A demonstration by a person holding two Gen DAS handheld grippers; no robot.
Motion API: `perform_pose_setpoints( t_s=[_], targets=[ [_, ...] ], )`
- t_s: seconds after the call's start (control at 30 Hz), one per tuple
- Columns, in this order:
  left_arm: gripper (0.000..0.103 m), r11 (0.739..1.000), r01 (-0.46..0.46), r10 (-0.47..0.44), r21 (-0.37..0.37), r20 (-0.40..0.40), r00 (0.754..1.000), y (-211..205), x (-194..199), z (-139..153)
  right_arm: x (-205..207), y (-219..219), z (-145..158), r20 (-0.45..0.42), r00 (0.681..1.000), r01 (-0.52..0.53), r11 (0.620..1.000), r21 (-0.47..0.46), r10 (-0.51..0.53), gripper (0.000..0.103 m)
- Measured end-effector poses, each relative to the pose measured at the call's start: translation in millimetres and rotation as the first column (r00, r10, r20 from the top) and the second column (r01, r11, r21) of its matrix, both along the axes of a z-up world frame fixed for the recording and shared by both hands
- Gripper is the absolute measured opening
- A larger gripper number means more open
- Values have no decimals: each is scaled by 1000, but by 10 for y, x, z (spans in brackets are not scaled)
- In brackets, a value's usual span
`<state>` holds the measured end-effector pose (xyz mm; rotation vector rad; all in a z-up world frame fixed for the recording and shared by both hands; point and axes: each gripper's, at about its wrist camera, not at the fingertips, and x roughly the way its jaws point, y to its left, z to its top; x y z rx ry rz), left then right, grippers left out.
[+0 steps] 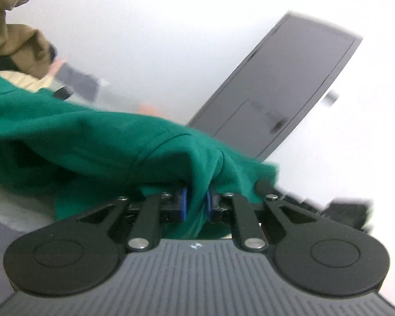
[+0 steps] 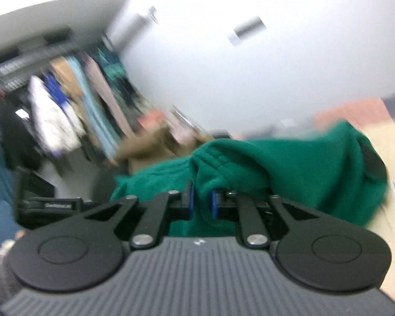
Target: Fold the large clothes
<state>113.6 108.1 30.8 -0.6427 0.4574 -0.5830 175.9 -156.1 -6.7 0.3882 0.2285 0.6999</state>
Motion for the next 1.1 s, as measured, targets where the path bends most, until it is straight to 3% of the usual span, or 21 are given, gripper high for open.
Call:
perform_pose_setpoints(
  t_s=[0.1, 0.17, 0.27, 0.4, 0.47, 0.53, 0.63, 0.7, 0.77, 0.83, 0.87, 0.9, 0.93, 0.97, 1.1],
  targets=[
    [13, 985, 67, -54, -162, 83, 995, 185, -111, 182, -87, -157, 146, 76, 996, -49, 992, 117, 40, 14],
    [10, 952, 130, -96, -276, 134, 986, 262, -159, 239, -120, -283, 209, 112, 992, -80, 977, 196, 58, 14],
    [10, 925, 153, -113, -349, 134, 985, 397, -228, 241, -97, -371, 254, 99, 994, -65, 975, 214, 45, 14],
    [10, 952, 105, -115, -287, -20, 993, 381, -237, -39, -66, -347, 70, -56, 996, -53, 977, 205, 66, 14],
    [10, 969, 68, -102, -239, -129, 986, 345, -197, -207, -88, -302, -78, -153, 987, -29, 991, 133, 49, 14],
    [10, 984, 24, -68, -176, -245, 967, 280, -178, -404, -60, -220, -260, -288, 958, 3, 1000, 19, 3, 14],
    [11, 992, -4, -40, -124, -347, 937, 157, -123, -648, -20, -175, -583, -467, 883, 28, 999, -38, -43, 14],
    [12, 994, -19, -21, -105, -367, 930, 134, -98, -708, -30, -142, -711, -528, 847, 40, 998, -54, -63, 16],
    [20, 996, -35, -1, -86, -386, 922, 145, -77, -740, -78, -124, -734, -540, 838, 56, 997, -55, -77, 16],
    [60, 995, -75, 38, -72, -420, 907, 199, -114, -755, -105, -143, -702, -538, 839, 71, 997, -39, -81, 26],
    [64, 993, -95, 56, -69, -431, 901, 206, -107, -757, -121, -172, -690, -538, 838, 87, 996, -37, -93, 42],
    [65, 991, -112, 71, -67, -443, 894, 199, -92, -751, -147, -186, -682, -536, 837, 107, 994, -36, -110, 68],
    [68, 990, -127, 84, -62, -461, 884, 215, -111, -797, -191, -200, -679, -534, 836, 129, 991, -32, -126, 81],
    [70, 987, -147, 100, -59, -481, 871, 265, -156, -842, -193, -212, -660, -534, 834, 154, 988, -22, -142, 88],
    [74, 974, -222, 164, -40, -553, 817, 362, -146, -1059, -139, -342, -711, -557, 821, 185, 981, 58, -122, 88]
  ],
)
